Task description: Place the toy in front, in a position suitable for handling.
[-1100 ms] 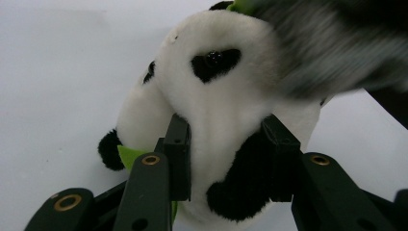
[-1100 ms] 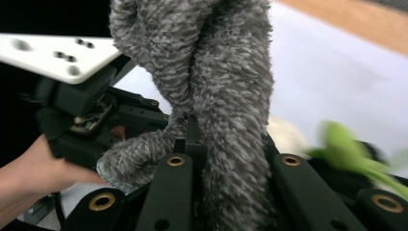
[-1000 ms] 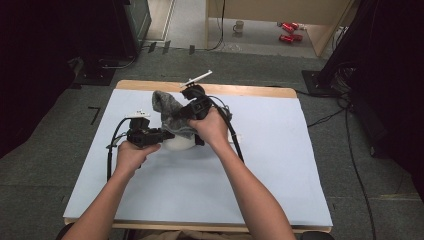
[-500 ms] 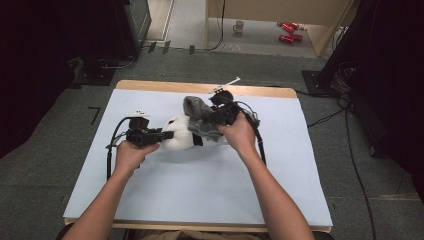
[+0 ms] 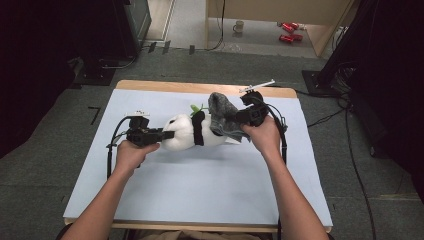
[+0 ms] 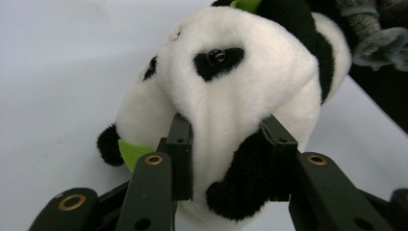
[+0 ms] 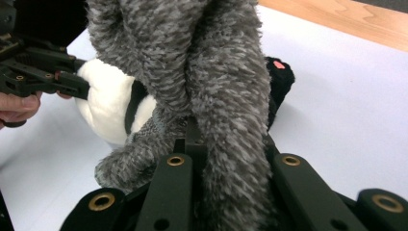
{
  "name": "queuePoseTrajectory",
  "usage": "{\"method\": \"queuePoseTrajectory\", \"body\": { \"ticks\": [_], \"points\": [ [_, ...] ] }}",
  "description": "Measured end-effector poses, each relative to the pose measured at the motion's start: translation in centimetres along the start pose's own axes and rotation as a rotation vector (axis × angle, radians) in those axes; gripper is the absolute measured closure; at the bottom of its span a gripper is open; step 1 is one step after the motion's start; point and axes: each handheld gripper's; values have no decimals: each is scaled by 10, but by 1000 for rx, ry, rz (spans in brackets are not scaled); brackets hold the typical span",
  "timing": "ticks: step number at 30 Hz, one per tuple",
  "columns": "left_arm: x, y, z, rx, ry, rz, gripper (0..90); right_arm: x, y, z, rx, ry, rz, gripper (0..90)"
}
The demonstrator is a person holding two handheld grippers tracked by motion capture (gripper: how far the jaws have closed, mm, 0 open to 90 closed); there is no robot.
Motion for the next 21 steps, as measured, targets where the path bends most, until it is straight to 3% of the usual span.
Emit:
{"method": "queuePoseTrajectory", "body": {
  "ticks": [2,5,8,11,19,21],
  "points": [
    [-1,0,0,41,-4,-35,659,0,2,-1,-15,-10,-8,775],
    [-1,-2,-2,86,-1,-46,683,-1,8,-2,-18,-9,-19,775],
    [0,-3,-4,97,3,-36,688,-1,13,-4,-13,-2,-26,775],
    [2,1,-7,129,-5,-75,689,-1,14,-4,-21,6,-27,775],
    [-2,2,-8,159,-15,-96,686,-1,14,-6,-31,-3,-13,775],
    [-2,-1,-9,183,-17,-113,686,-2,14,-7,-29,-2,-15,774]
  ]
}}
Point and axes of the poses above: each handheld gripper's, and its own axes: z roughly forward along the jaws, x roughly out of its underside, y roughly to its left, and after that the axes turned 9 degrees about z, right-handed
